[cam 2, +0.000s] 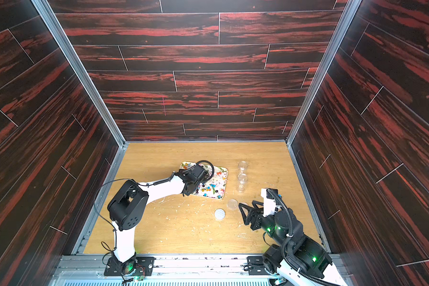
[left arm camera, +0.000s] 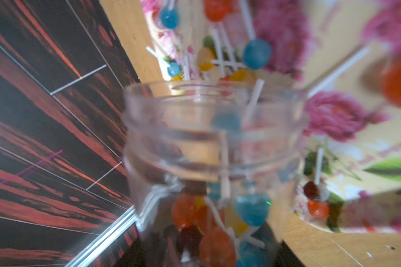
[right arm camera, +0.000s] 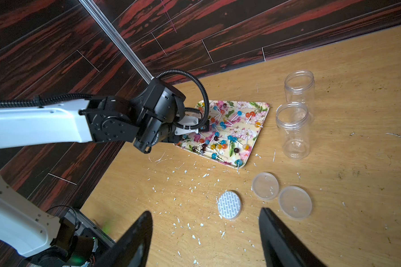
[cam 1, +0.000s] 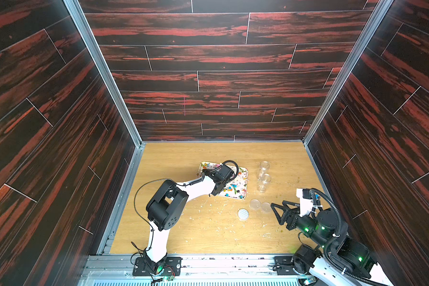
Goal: Pour the candies out of the jar
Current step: 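Pour the candies out of the jar onto the tray.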
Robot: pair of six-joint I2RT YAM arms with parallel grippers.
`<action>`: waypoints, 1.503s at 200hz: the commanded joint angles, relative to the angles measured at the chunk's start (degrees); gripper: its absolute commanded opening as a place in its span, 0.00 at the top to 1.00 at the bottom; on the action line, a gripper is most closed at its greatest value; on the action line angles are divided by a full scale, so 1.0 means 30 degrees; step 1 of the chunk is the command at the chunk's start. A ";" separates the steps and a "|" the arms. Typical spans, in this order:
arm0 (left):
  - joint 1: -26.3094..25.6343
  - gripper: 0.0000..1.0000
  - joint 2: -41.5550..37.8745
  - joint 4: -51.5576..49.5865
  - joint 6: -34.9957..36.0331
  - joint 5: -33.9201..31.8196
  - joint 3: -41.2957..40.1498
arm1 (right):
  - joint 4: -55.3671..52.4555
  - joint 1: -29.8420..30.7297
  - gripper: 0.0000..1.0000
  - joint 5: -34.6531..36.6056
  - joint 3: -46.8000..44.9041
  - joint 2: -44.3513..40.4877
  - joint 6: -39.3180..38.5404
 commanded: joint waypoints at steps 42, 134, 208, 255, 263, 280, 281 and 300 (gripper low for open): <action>-0.0185 0.57 -0.1373 0.3562 0.4571 -0.1479 -0.1222 | 0.0279 0.0071 0.25 -0.0579 0.0019 -0.0201 0.0481; -0.0330 0.57 -0.2967 0.6173 0.7828 -0.1794 -0.2825 | -0.0265 0.0055 0.25 -0.0772 -0.0124 -0.0756 0.0732; -0.0682 0.57 -0.2277 0.6962 0.8736 -0.2282 -0.3555 | -0.0056 0.0063 0.25 -0.1264 -0.0396 -0.0722 0.0483; -0.0848 0.54 -0.1271 0.8292 1.1231 -0.2826 -0.2951 | -0.0582 0.0050 0.25 -0.1373 -0.0140 -0.0979 0.0137; -0.0931 0.54 -0.1233 0.8210 1.1376 -0.2888 -0.2846 | -0.0583 0.0057 0.24 -0.1369 -0.0169 -0.1125 0.0156; -0.1118 0.54 -0.1297 0.7614 1.1358 -0.2977 -0.2759 | -0.0529 0.0047 0.24 -0.1510 -0.0224 -0.1476 0.0228; -0.1106 0.54 -0.1297 0.7613 1.1370 -0.2992 -0.2754 | -0.0529 0.0046 0.24 -0.1514 -0.0233 -0.1497 0.0239; -0.1253 0.54 -0.1368 0.7495 1.1468 -0.3128 -0.2888 | -0.0631 0.0047 0.24 -0.1552 -0.0215 -0.1778 0.0272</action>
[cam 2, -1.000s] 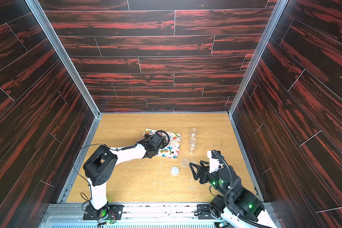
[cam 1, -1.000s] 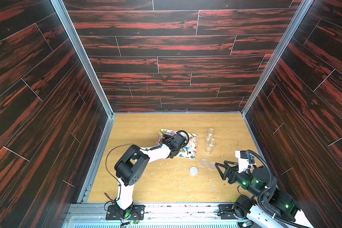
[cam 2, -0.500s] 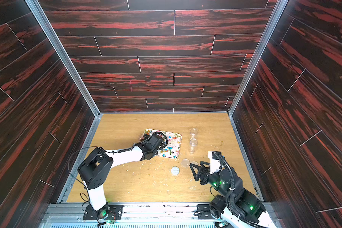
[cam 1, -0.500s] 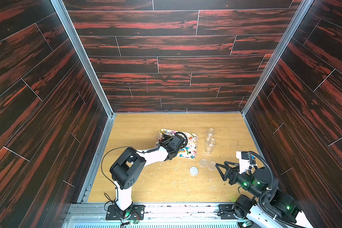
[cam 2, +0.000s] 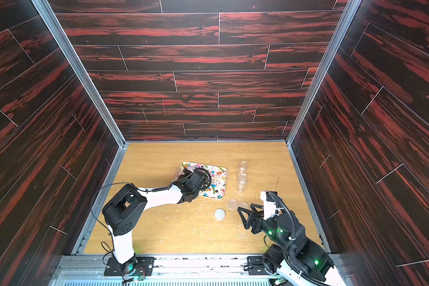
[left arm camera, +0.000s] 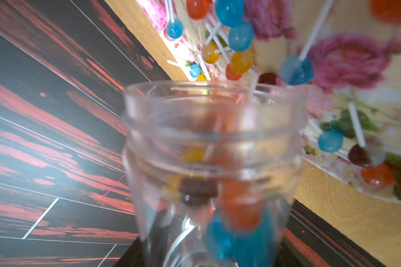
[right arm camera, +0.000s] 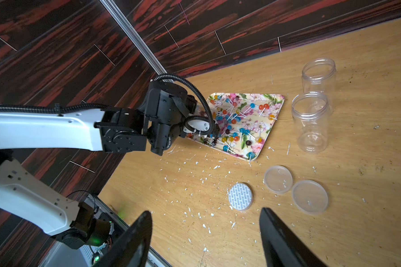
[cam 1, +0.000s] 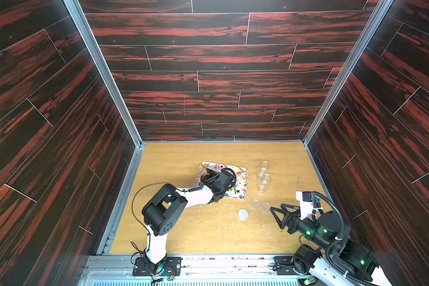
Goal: Pour the candies out of the jar
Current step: 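Pour the candies out of the jar onto the tray.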
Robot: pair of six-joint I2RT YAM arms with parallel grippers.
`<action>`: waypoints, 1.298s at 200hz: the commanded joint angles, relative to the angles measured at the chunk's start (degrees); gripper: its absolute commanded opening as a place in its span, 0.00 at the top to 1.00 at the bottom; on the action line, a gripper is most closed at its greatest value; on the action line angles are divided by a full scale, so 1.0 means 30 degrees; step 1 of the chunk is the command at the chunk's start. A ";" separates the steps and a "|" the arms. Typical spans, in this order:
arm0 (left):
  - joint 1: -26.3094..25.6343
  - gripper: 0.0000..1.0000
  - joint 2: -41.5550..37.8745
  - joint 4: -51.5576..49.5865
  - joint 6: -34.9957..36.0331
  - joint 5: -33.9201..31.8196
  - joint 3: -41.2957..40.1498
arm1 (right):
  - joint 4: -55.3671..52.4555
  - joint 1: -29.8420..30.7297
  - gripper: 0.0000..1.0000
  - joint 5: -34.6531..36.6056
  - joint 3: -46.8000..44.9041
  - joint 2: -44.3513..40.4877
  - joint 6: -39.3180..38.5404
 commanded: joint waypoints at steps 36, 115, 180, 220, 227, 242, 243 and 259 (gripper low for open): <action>-0.0295 0.54 -0.0499 -0.0314 0.1136 -0.0567 0.0485 | -0.0223 0.0045 0.25 -0.0119 0.0013 -0.0797 -0.0093; -0.0294 0.54 -0.1066 0.0235 0.1671 -0.0527 0.0344 | -0.0305 0.0057 0.25 -0.0089 0.0041 -0.0652 -0.0093; -0.0090 0.54 -0.1456 0.0358 0.1789 -0.0598 0.0806 | -0.0370 0.0052 0.24 -0.0015 0.0071 -0.0743 -0.0009; 0.0322 0.54 -0.2050 0.0295 0.2006 -0.0434 0.1316 | -0.0464 0.0051 0.24 -0.0091 0.0099 -0.0741 0.0018; 0.0321 0.53 -0.2060 0.0150 0.1872 -0.0421 0.1248 | -0.0486 0.0053 0.24 -0.0071 0.0115 -0.0742 0.0021; 0.0322 0.53 -0.1865 0.0354 0.1638 -0.0441 0.0806 | -0.0458 0.0049 0.24 0.0021 0.0100 -0.0698 0.0017; 0.0322 0.53 -0.1845 0.0356 0.1626 -0.0445 0.0767 | -0.0458 0.0047 0.24 0.0024 0.0100 -0.0705 0.0006; 0.0322 0.53 -0.1483 0.0553 0.1421 -0.0494 0.0015 | -0.0472 0.0061 0.24 0.0021 0.0101 -0.0656 0.0003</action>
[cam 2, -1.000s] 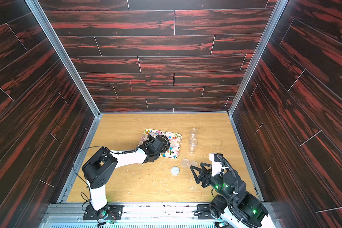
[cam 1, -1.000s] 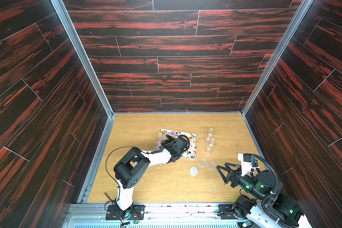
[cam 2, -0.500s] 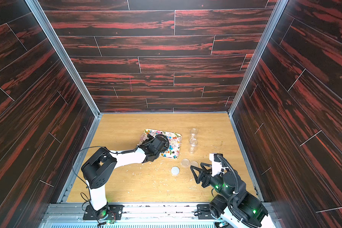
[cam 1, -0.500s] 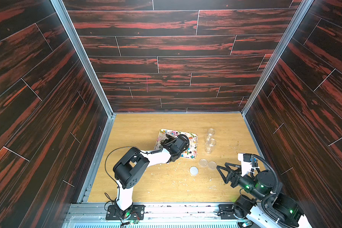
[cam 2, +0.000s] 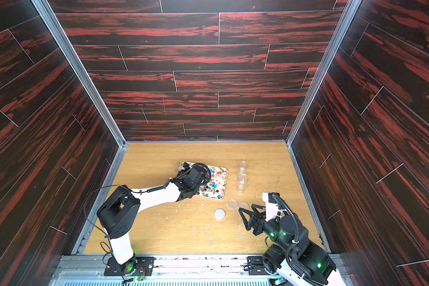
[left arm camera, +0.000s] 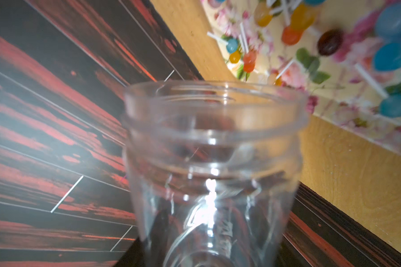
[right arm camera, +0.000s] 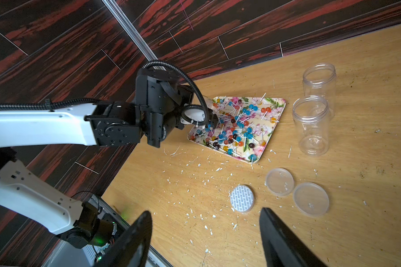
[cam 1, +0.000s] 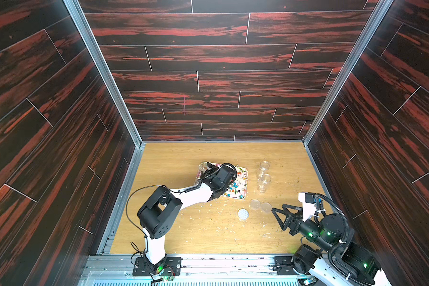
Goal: Pour the candies out of the jar
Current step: 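Pour the candies out of the jar onto the tray.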
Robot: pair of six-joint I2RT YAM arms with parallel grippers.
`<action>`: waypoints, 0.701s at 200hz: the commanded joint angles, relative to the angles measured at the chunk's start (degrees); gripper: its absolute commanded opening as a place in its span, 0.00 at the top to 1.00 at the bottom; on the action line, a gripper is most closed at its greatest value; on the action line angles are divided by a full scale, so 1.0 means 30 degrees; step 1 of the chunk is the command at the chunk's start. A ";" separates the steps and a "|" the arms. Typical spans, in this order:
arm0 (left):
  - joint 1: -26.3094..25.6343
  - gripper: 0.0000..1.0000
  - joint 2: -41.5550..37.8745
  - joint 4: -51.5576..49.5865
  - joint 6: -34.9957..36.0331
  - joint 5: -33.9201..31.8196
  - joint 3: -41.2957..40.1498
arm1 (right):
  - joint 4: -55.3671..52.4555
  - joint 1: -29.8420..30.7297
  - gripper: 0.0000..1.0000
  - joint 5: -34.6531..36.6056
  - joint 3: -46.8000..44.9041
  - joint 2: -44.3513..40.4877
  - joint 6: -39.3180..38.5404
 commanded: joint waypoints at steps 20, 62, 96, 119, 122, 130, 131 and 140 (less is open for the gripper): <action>0.0052 0.53 -0.0081 0.0416 -0.0249 -0.0078 -0.1320 | -0.0378 0.0047 0.24 0.0070 0.0129 -0.0231 0.0055; 0.0071 0.53 -0.0472 -0.0318 0.0166 -0.0247 0.1385 | -0.0409 0.0048 0.24 0.0188 0.0130 -0.0229 0.0083; 0.0083 0.53 -0.0579 -0.0461 -0.0329 -0.0210 0.1241 | -0.0454 0.0045 0.24 0.0275 0.0130 -0.0259 0.0115; 0.0066 0.53 -0.0235 0.0497 -0.0216 -0.0391 -0.0849 | -0.0437 0.0057 0.24 0.0334 0.0130 -0.0336 0.0174; 0.0067 0.53 -0.0246 0.0574 -0.0194 -0.0379 -0.0970 | -0.0411 0.0061 0.24 0.0350 0.0130 -0.0325 0.0171; 0.0067 0.53 -0.0263 0.0595 -0.0185 -0.0357 -0.1008 | -0.0407 0.0046 0.24 0.0334 0.0130 -0.0349 0.0166; 0.0067 0.53 -0.0270 0.0594 -0.0180 -0.0356 -0.0977 | -0.0407 0.0060 0.24 0.0335 0.0130 -0.0349 0.0154; 0.0067 0.53 -0.0338 0.0495 -0.0175 -0.0372 -0.0573 | -0.0437 0.0049 0.24 0.0292 0.0130 -0.0351 0.0173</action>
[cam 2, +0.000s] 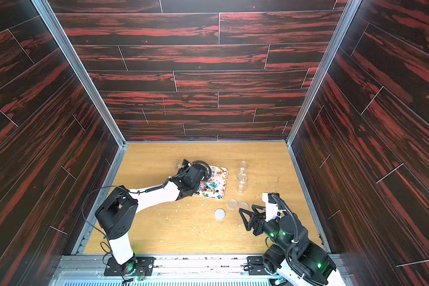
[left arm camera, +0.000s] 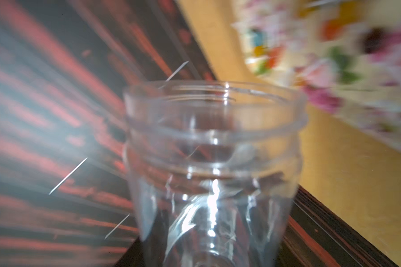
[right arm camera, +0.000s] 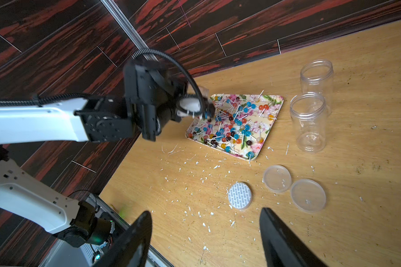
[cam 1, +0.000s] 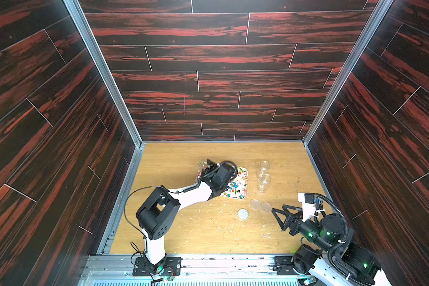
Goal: Pour the candies out of the jar
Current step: 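Pour the candies out of the jar onto the tray.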
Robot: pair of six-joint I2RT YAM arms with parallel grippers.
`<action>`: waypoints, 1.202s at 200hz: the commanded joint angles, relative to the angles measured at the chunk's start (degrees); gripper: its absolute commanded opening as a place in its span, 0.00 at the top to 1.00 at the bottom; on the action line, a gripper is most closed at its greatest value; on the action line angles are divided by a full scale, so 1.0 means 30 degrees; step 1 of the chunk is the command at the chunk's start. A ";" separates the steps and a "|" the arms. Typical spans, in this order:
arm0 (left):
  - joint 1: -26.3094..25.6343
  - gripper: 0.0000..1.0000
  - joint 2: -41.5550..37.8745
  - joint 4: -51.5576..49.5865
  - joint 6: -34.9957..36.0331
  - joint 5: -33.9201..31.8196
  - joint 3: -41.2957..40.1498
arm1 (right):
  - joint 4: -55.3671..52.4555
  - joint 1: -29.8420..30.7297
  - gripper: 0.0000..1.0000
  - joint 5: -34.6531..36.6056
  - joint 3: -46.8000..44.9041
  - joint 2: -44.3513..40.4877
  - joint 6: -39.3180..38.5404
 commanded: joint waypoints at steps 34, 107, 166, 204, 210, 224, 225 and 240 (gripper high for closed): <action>0.0190 0.53 -0.0424 -0.0807 -0.0031 0.0126 0.1467 | -0.0143 0.0061 0.24 0.0272 0.0130 -0.0275 0.0161; 0.0155 0.53 -0.0234 -0.2191 -0.1943 -0.0258 0.1891 | -0.0079 0.0045 0.24 0.0288 0.0101 -0.0214 0.0084; 0.0298 0.53 -0.0285 -0.3487 -0.5934 0.0019 0.1296 | -0.0255 0.0067 0.24 0.0504 0.0239 -0.0224 0.0247; 0.0265 0.53 -0.1765 -0.5873 -1.0467 0.1482 0.2308 | -0.0496 0.0045 0.24 0.0636 0.0807 0.0050 0.0444; 0.0258 0.53 -0.2225 -0.5997 -1.1133 0.1720 0.2298 | -0.0446 0.0045 0.24 0.0637 0.0940 0.0152 0.0468; 0.0271 0.53 -0.3291 -0.6484 -1.2584 0.2467 0.2209 | -0.0272 0.0059 0.24 0.0636 0.1280 0.0467 0.0556; 0.0271 0.53 -0.3381 -0.6519 -1.2705 0.2527 0.2194 | -0.0263 0.0067 0.24 0.0651 0.1305 0.0514 0.0550; 0.0354 0.52 -0.4444 -0.6454 -1.4036 0.3119 0.1869 | 0.0155 0.0049 0.24 0.0517 0.1598 0.1118 0.0644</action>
